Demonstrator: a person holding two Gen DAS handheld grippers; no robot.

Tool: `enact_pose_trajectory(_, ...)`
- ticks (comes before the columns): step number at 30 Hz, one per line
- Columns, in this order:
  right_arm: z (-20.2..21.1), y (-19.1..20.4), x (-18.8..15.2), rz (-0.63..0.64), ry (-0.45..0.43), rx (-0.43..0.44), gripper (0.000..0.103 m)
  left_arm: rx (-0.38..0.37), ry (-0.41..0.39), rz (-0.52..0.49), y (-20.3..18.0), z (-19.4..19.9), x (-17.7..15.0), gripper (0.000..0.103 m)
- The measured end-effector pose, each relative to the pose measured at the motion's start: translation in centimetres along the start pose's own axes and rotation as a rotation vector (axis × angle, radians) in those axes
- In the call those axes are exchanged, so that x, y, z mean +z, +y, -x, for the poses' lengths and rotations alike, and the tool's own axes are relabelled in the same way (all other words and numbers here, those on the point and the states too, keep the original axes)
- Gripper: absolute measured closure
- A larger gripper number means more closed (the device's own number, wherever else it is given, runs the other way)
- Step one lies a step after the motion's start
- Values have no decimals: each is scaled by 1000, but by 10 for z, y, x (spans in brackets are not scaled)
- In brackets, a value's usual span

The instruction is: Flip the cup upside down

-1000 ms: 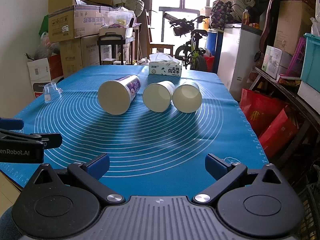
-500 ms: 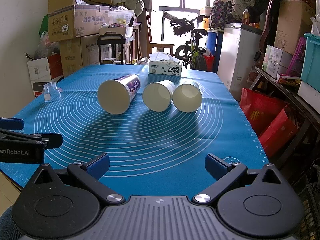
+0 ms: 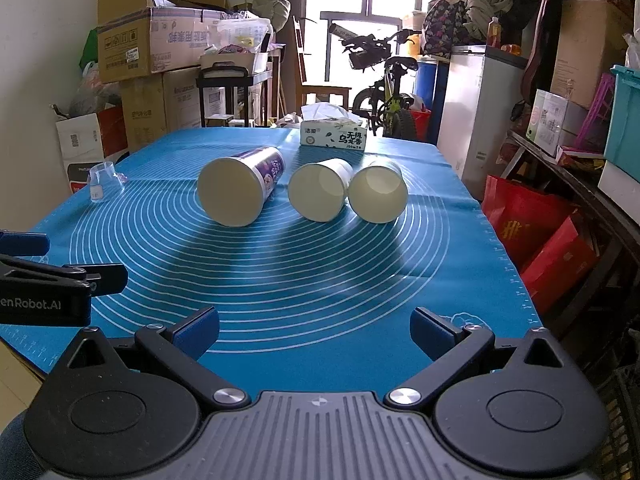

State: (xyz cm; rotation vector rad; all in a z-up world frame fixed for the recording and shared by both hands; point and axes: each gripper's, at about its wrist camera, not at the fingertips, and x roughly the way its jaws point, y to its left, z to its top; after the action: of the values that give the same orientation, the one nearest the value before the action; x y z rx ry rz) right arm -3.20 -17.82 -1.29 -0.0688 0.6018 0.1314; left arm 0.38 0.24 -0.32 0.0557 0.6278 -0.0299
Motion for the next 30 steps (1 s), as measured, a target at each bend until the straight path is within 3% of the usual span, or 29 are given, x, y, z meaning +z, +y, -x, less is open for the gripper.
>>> enact_pose_trajectory(10, -2, -3, 3, -10, 5, 10, 0, -9, -9, -23, -2, -3, 6, 4)
enact_pose_trajectory(15, -9, -17, 11, -45, -3, 5, 0, -39, -9, -23, 0, -19, 36, 4)
enact_pose_trajectory(19, -19, -29, 21, -72, -12, -7, 0, -19, -25, -49, -2, -44, 67, 4)
enact_pose_trajectory(22, -29, -40, 28, -92, -13, -17, 0, -40, 3, -61, -6, -69, 88, 4)
enact_pose_trajectory(27, -41, -53, 31, -135, -11, -24, 0, -102, 93, 33, -6, -111, 117, 4)
enact_pose_trajectory(30, -47, -57, 31, -142, -4, -29, 0, -100, 121, 38, -13, -132, 126, 4)
